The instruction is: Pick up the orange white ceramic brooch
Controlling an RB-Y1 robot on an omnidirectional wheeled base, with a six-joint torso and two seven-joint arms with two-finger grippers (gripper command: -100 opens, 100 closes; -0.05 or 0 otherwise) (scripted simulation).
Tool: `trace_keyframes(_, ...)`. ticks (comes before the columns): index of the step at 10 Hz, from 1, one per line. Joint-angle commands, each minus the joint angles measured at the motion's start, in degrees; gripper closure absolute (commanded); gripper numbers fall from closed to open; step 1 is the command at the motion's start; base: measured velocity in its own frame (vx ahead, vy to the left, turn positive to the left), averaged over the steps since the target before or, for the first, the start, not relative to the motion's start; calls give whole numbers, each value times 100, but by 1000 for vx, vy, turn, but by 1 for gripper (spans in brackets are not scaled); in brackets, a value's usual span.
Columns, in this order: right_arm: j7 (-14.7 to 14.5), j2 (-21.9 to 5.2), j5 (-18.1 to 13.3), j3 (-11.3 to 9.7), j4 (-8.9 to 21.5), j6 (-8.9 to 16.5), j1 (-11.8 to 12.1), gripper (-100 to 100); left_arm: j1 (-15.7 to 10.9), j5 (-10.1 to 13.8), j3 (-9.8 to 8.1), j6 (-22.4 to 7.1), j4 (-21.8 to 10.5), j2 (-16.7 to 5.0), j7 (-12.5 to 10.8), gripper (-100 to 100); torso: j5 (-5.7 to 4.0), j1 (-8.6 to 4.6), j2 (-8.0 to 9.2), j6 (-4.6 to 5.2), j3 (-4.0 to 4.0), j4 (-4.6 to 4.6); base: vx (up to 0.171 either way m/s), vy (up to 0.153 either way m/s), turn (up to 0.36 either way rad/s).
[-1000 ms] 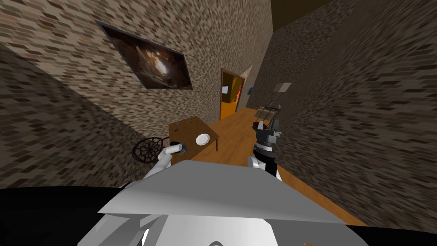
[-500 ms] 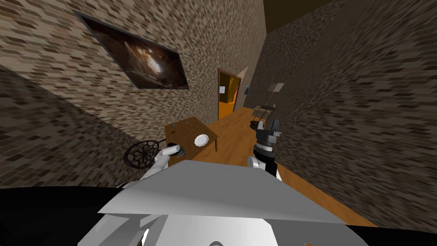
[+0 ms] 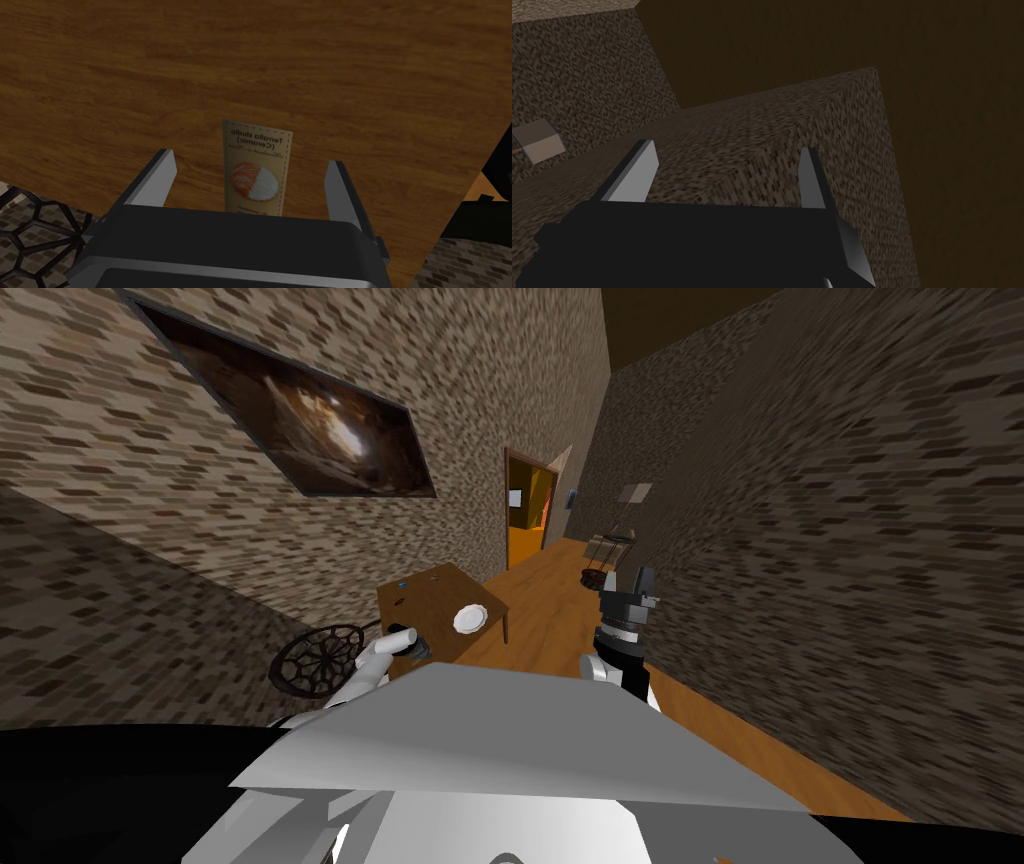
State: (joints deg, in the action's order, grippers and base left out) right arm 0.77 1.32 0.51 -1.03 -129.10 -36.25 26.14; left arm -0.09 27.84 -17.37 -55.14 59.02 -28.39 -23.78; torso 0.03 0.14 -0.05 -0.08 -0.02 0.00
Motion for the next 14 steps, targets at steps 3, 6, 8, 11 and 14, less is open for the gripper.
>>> trace_keyframes(3, 0, 0, 0, 0, 0, 0, -1, 0, -23, 119, -98, -340, -264, -92, -106, -100, -1, -2, 5, 2, 3, 1, -2, 31, -121)
trace_keyframes(6, 0, 0, 0, 0, 0, 0, -1, 0, -29, 237, -195, -683, -481, -187, -206, -100, 1, 10, 3, 3, 2, 1, -4, 53, -158)
trace_keyframes(8, 0, 0, 0, 0, 0, 0, 0, 0, -32, 293, -241, -848, -593, -233, -253, -100, -1, -7, 5, -1, 3, 1, -5, 10, -53)
trace_keyframes(11, 0, 0, 0, 0, 0, 0, 0, 0, -51, 368, -297, -999, -761, -297, -275, -100, 1, 4, 6, 1, 4, 2, -8, 34, -105)
trace_keyframes(14, 0, 0, 0, 0, 0, 0, 1, 0, -64, 297, -266, -738, -980, -151, -214, -100, -1, -5, -4, -2, -2, -1, 16, 20, 16)
